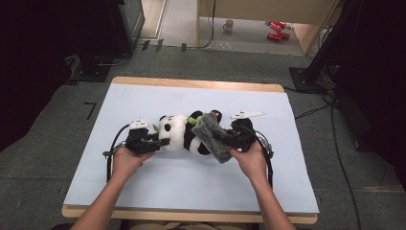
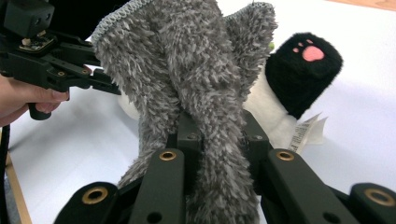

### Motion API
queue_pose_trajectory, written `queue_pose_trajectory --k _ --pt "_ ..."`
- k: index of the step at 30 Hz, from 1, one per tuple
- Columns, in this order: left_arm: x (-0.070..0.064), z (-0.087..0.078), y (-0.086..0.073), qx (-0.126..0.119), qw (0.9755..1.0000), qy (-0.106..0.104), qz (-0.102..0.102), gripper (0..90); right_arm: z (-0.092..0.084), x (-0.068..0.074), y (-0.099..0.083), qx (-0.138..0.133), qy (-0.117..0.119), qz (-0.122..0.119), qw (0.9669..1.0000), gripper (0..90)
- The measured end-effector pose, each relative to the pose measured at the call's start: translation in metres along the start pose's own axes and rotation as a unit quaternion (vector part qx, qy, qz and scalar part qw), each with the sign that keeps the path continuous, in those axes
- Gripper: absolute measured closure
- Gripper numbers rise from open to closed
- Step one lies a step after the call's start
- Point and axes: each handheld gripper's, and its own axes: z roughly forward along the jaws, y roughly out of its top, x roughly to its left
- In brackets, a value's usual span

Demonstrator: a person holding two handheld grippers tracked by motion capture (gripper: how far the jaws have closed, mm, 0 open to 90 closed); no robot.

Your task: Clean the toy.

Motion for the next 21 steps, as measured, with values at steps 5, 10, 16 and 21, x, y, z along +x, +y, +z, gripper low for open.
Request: queue_pose_trajectory --k 5,10,16,21 --pt "0.001 0.000 0.000 -0.001 1.0000 -0.002 0.000 56.8 -0.001 -0.008 -0.004 -0.012 0.009 0.017 0.9997 75.9" --pt "0.002 0.000 0.001 -0.001 1.0000 -0.003 0.000 56.6 -0.003 -0.014 -0.007 -0.015 -0.002 0.024 0.9996 75.9" --pt "0.002 0.000 0.000 -0.001 1.0000 -0.002 0.000 56.4 -0.003 -0.023 -0.011 -0.009 -0.023 0.031 0.9992 76.1" --pt "0.004 0.000 0.001 -0.001 1.0000 -0.002 -0.003 56.4 0.005 -0.029 -0.017 0.022 -0.040 0.039 0.9982 76.2"
